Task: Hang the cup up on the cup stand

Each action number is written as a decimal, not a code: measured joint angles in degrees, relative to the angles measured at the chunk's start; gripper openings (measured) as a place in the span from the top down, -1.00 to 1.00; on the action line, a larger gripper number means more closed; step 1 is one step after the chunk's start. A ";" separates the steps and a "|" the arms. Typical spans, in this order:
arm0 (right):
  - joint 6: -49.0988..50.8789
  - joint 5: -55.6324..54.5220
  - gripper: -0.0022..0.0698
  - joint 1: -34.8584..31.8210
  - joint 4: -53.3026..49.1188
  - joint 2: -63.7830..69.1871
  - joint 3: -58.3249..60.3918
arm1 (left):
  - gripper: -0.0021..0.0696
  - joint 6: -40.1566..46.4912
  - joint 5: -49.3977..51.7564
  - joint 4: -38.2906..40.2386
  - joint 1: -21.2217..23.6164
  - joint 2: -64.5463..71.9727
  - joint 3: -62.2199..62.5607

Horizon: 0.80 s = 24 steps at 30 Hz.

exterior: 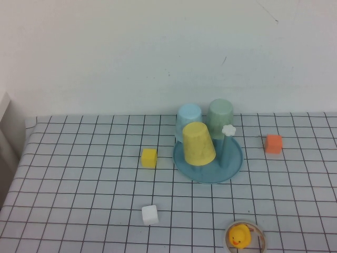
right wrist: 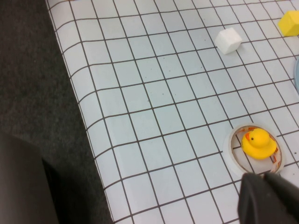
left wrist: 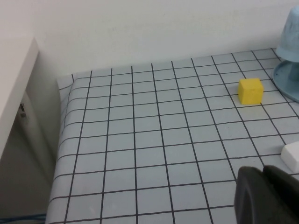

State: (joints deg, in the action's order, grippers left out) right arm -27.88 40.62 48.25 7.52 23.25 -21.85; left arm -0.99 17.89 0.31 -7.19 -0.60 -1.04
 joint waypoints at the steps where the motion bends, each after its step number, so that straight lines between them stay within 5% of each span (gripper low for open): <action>1: 0.00 0.00 0.94 0.00 0.00 0.00 0.00 | 0.95 -0.79 0.00 0.10 0.00 0.00 0.00; 24: 0.00 0.00 0.94 0.00 -0.09 0.00 0.00 | 0.95 2.43 0.10 1.77 0.66 -0.13 0.00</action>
State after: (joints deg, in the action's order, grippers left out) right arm -27.88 40.62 48.25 7.43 23.25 -21.85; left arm 1.44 17.99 2.08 -6.52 -0.73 -1.04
